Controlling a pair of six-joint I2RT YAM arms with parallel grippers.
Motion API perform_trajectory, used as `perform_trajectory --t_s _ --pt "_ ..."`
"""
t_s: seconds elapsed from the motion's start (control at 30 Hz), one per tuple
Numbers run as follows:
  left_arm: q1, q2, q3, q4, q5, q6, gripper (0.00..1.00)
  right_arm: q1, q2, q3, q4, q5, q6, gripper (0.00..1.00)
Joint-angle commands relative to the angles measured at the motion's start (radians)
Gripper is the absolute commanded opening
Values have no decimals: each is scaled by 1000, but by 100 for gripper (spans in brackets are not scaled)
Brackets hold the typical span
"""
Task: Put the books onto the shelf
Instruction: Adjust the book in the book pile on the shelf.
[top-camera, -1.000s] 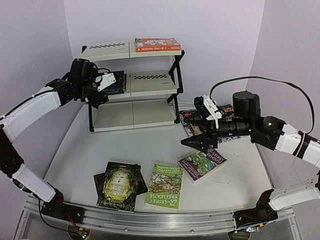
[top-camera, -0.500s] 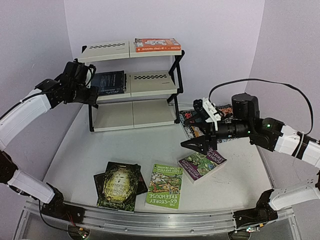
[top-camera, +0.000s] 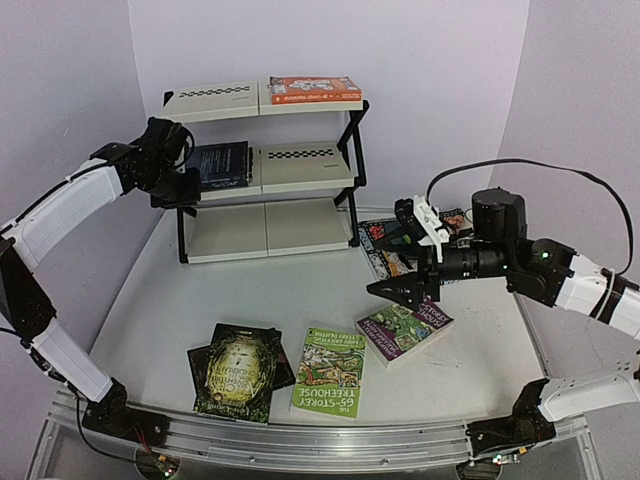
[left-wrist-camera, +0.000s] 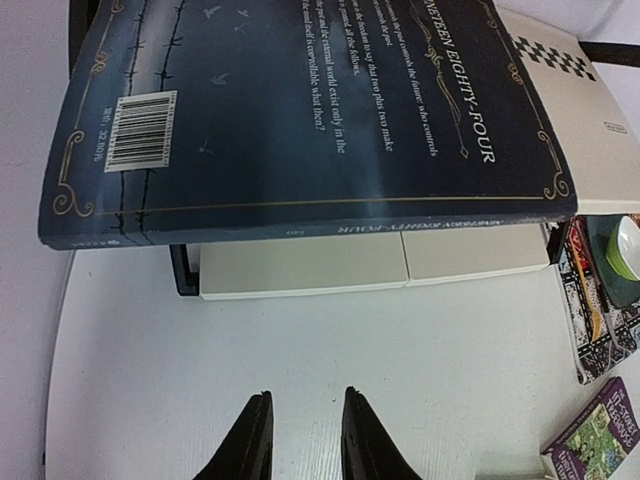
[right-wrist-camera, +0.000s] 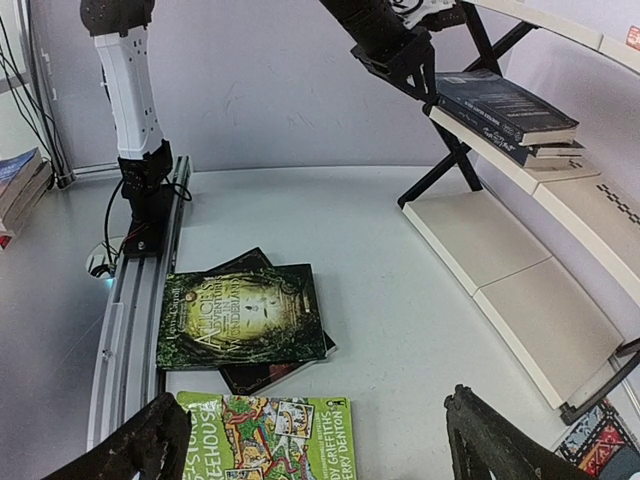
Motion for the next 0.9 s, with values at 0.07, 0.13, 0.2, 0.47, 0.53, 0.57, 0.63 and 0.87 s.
perform_trajectory --t_s 0.07,0.13,0.2,0.47,0.53,0.57,0.63,0.87 --pt "46 72 117 -11 92 -31 25 -1 -32 -5 39 3 -3 89" --pt "58 94 139 -16 111 -31 23 -1 -33 -6 38 6 -5 89" --pt "61 114 161 -15 104 -24 19 -1 -35 -6 37 9 -8 89" --pt "82 197 257 -16 77 7 15 -1 -37 -6 33 17 -17 89" --pt "88 221 284 -16 81 11 14 -1 -35 -5 33 18 -20 89" --pt "91 233 295 -16 81 14 14 -1 -34 -4 33 19 -21 89" --pt "94 255 318 -17 81 21 13 -1 -34 -3 33 20 -23 89" --pt "108 301 367 -18 72 36 11 -1 -29 0 28 25 -31 89"
